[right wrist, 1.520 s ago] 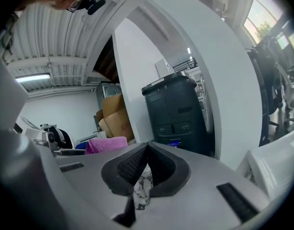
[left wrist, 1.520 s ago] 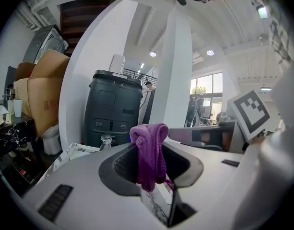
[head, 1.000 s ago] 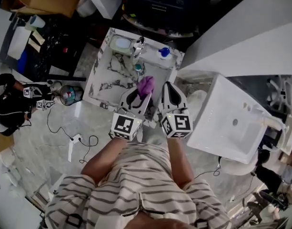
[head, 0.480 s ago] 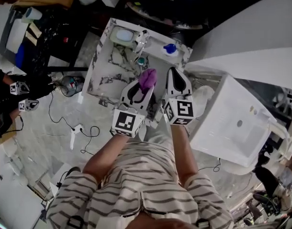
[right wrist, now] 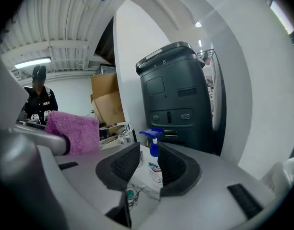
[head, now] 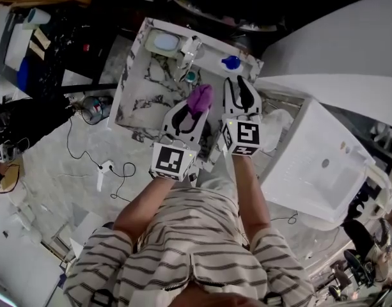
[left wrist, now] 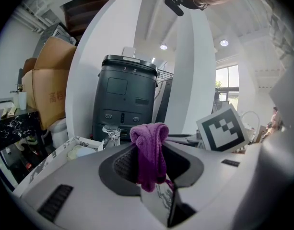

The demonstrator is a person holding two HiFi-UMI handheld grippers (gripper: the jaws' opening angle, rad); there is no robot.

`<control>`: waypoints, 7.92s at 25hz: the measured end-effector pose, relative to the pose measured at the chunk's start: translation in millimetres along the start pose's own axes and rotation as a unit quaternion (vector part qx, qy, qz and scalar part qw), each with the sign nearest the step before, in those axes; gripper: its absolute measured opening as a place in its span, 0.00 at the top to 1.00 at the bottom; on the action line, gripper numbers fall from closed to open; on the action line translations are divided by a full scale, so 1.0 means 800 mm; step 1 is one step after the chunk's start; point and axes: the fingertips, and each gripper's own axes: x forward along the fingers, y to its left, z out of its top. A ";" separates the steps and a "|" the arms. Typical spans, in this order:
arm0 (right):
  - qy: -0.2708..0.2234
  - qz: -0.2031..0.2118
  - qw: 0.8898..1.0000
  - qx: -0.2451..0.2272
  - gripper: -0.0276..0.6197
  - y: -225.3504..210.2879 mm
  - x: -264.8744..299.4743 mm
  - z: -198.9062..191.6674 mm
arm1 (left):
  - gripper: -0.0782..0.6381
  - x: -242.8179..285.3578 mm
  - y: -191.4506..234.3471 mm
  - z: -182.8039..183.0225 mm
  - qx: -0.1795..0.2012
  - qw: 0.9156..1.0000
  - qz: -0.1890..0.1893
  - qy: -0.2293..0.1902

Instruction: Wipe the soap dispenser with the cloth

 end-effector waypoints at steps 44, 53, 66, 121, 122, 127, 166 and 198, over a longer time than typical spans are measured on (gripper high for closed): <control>0.004 -0.020 0.997 -0.070 0.75 -0.002 0.036 0.007 | 0.72 -0.020 0.007 -0.016 0.010 1.000 0.013 0.002; -0.008 -0.021 0.997 -0.067 0.75 0.014 -0.010 0.042 | 0.72 -0.049 -0.005 0.004 0.017 1.000 0.003 -0.013; -0.038 0.004 0.997 -0.066 0.75 0.073 -0.090 0.108 | 0.72 -0.106 -0.024 0.048 0.038 0.998 -0.012 -0.044; -0.075 -0.002 0.995 -0.073 0.75 0.175 -0.241 0.169 | 0.72 -0.195 -0.126 0.082 0.136 0.970 -0.173 -0.104; -0.075 -0.002 0.995 -0.072 0.75 0.175 -0.243 0.168 | 0.72 -0.194 -0.129 0.081 0.139 0.969 -0.177 -0.104; -0.073 0.000 0.995 -0.073 0.75 0.176 -0.247 0.169 | 0.72 -0.190 -0.139 0.078 0.151 0.963 -0.200 -0.104; -0.092 -0.024 0.994 -0.050 0.75 0.155 -0.276 0.179 | 0.72 -0.166 -0.127 0.037 0.164 0.961 -0.213 -0.060; -0.078 0.058 0.993 -0.072 0.75 0.153 -0.292 0.165 | 0.72 -0.178 -0.097 0.104 0.145 0.951 -0.246 -0.117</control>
